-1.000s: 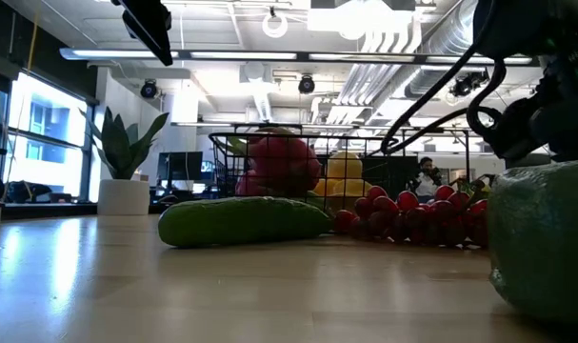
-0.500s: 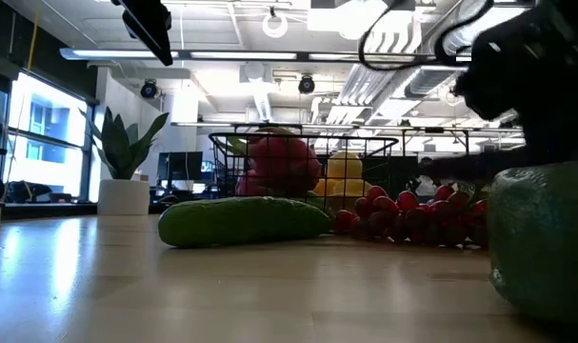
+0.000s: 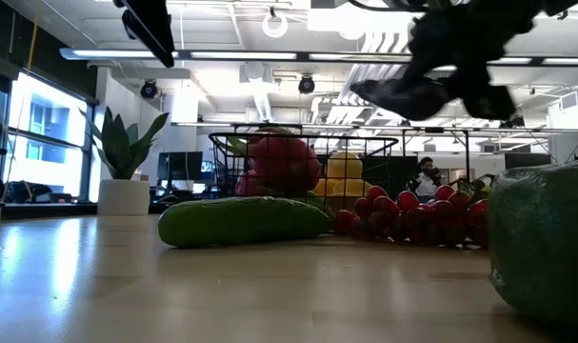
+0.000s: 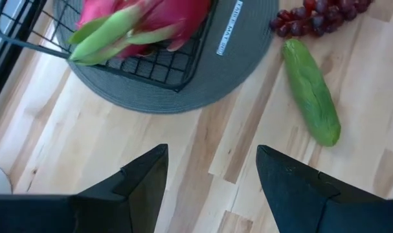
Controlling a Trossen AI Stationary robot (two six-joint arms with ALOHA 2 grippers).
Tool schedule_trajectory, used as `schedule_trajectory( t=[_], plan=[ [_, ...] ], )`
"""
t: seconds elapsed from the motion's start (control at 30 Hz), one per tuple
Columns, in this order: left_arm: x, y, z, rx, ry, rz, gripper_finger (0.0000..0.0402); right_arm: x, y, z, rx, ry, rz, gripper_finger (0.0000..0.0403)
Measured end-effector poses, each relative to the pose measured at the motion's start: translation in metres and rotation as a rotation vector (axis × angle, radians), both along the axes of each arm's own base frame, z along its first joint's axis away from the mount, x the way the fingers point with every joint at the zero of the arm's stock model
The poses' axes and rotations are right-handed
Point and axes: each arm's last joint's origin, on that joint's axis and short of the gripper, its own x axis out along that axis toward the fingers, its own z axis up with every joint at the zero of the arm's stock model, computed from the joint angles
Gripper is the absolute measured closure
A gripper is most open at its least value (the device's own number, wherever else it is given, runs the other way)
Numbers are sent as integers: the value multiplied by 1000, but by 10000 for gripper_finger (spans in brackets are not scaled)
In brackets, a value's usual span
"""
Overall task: Build produce basket
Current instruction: Put the eggplant into the wire basket
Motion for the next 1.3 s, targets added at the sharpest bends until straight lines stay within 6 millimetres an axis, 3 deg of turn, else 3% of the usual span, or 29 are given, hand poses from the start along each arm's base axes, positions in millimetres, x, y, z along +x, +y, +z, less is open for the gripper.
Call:
schedule_trajectory(
  t=[0.33,0.73,1.0,1.3],
  plan=[
    [-1,13,0,-6,-8,81,177,18,-44,49,-273,-106,-5,285],
    [-3,28,0,-7,-9,149,177,17,-101,89,-519,-81,-18,285],
    [-5,38,0,-13,-19,218,177,28,-134,72,-541,16,23,285],
    [-7,46,0,-15,-19,255,177,46,-150,41,-479,93,126,285]
  ],
)
